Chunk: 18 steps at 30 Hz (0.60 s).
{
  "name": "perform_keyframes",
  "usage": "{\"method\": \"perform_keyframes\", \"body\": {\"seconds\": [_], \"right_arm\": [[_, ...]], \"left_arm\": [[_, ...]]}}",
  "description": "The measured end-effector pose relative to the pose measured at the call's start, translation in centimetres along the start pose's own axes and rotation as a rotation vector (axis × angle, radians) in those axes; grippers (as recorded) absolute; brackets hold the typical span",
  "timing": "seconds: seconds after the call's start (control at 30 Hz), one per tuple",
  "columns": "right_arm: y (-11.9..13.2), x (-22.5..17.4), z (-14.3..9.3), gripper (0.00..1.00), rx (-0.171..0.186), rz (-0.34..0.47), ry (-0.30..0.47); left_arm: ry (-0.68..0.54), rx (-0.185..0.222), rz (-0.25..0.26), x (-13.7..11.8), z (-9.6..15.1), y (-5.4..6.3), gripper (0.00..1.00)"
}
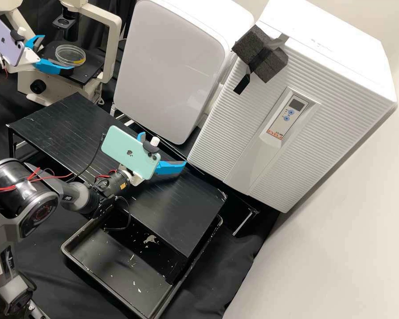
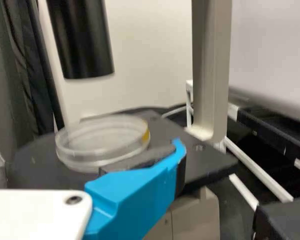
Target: Place the petri dish on the bench
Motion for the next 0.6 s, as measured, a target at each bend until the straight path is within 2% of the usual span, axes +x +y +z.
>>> {"method": "perform_keyframes", "body": {"seconds": [0.3,0.47,0.6], "right_arm": [[0.0,0.0,0.0,1.0,0.0,0.0,0.0],[0.0,0.0,0.0,1.0,0.0,0.0,0.0],[0.0,0.0,0.0,1.0,0.0,0.0,0.0]], "left_arm": [[0.002,-0.008,0.012,0.8,0.1,0.3,1.0],[-0.002,-0.065,-0.002,1.4,0.0,0.1,1.0],[-0.011,-0.095,-0.011,2.1,-0.1,-0.1,1.0]]}}
